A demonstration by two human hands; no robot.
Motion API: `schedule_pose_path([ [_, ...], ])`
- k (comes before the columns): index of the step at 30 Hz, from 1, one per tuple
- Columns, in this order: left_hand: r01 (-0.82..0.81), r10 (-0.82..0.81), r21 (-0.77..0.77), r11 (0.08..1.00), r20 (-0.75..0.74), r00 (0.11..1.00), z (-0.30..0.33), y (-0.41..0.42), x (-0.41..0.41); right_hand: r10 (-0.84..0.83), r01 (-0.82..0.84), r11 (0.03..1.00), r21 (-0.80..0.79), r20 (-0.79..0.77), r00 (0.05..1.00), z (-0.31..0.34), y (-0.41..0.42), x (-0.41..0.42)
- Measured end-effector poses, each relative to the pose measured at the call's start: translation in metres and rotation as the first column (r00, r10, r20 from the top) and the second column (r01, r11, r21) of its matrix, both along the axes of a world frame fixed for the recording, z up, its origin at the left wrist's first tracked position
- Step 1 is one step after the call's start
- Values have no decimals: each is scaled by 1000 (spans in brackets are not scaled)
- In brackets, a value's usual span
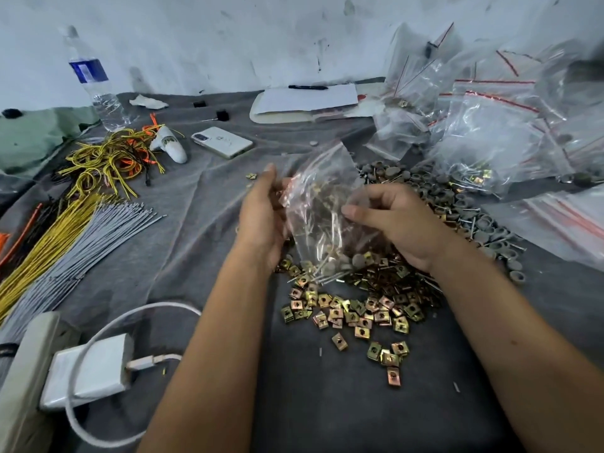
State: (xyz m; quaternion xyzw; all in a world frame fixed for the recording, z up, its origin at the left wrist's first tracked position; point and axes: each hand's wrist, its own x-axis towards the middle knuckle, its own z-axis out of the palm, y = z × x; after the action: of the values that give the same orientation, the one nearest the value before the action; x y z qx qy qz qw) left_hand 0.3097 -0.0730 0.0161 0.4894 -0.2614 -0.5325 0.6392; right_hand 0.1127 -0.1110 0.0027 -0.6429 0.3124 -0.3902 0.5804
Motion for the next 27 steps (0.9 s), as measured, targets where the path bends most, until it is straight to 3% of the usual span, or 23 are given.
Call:
schedule_pose_path([
  [4, -128, 145, -104, 986, 181, 973, -4, 0, -1, -39, 39, 999, 20, 23, 999, 1, -3, -2],
  [9, -110, 170, -154, 982, 465, 869, -13, -1, 1, -195, 195, 981, 1, -26, 980, -3, -7, -3],
  [16, -248, 343, -279, 928, 376, 861, -11, -3, 2, -211, 204, 977, -69, -108, 972, -4, -6, 0],
  [21, -368, 516, -394, 842, 387, 764, -7, -4, 5, -217, 200, 975, -98, -209, 953, -5, -6, -2],
  [24, -316, 518, -457, 831, 433, 738, -5, -2, 2, -183, 161, 980, -116, -204, 962, -3, -7, -7],
  [27, -178, 449, -486, 856, 526, 722, -4, 0, -3, -201, 194, 975, -104, -61, 978, 2, -7, -6],
])
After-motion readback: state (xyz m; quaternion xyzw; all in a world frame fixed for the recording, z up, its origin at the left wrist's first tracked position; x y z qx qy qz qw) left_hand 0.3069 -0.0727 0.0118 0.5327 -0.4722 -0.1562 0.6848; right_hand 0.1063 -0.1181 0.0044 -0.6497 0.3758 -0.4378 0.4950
